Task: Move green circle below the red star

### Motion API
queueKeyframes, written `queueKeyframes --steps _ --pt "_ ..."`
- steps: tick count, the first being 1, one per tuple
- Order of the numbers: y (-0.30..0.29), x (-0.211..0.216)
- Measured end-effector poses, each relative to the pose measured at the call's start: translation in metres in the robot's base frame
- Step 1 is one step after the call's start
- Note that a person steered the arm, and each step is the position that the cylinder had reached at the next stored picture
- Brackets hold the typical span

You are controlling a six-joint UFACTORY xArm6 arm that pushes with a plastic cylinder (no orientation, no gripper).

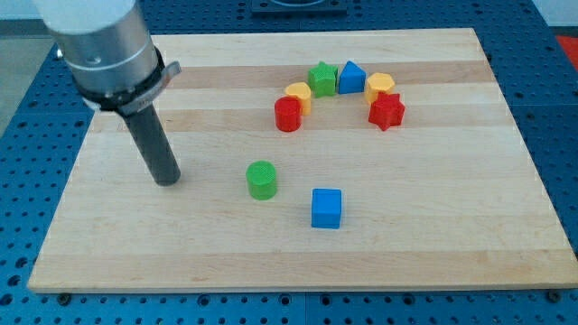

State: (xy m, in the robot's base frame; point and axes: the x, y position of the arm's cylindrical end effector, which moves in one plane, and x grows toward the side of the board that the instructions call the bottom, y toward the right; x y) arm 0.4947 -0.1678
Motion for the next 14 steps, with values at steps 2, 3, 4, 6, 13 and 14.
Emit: queueKeyframes --steps 2,3,4,6,13,14 --pt "0.078 -0.012" --pt "0.118 -0.026" --pt "0.115 -0.013" --pt "0.055 0.037" --pt "0.175 -0.029" --pt "0.204 -0.049"
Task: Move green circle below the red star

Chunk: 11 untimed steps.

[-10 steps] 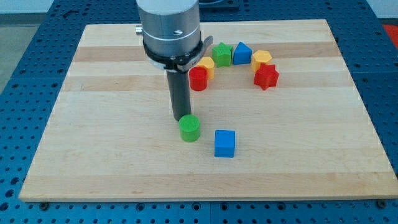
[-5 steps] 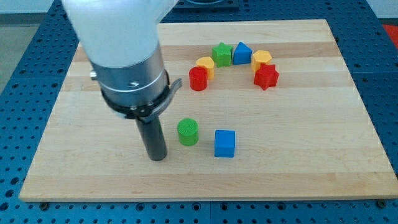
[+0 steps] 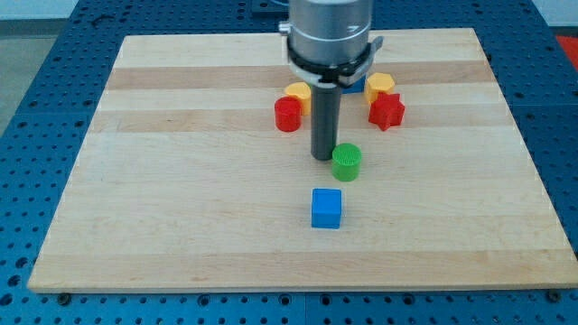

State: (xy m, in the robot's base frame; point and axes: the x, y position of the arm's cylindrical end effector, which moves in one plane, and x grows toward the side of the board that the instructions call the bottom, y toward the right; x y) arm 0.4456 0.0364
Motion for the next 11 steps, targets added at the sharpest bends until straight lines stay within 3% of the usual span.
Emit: queueKeyframes --steps 3,11 --pt "-0.071 0.054" --pt "0.016 0.032"
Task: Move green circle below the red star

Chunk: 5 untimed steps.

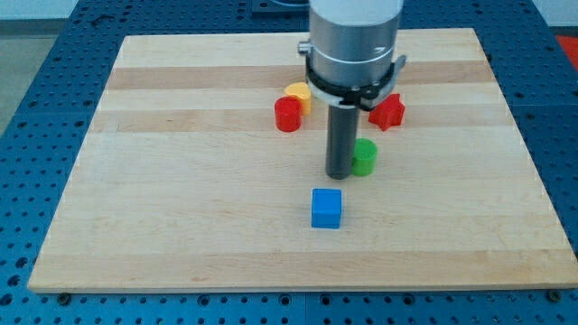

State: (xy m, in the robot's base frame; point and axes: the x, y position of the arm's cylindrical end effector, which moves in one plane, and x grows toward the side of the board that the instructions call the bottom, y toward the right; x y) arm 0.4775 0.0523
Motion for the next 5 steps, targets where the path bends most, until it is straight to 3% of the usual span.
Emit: queueKeyframes --steps 5 --pt "0.039 -0.007"
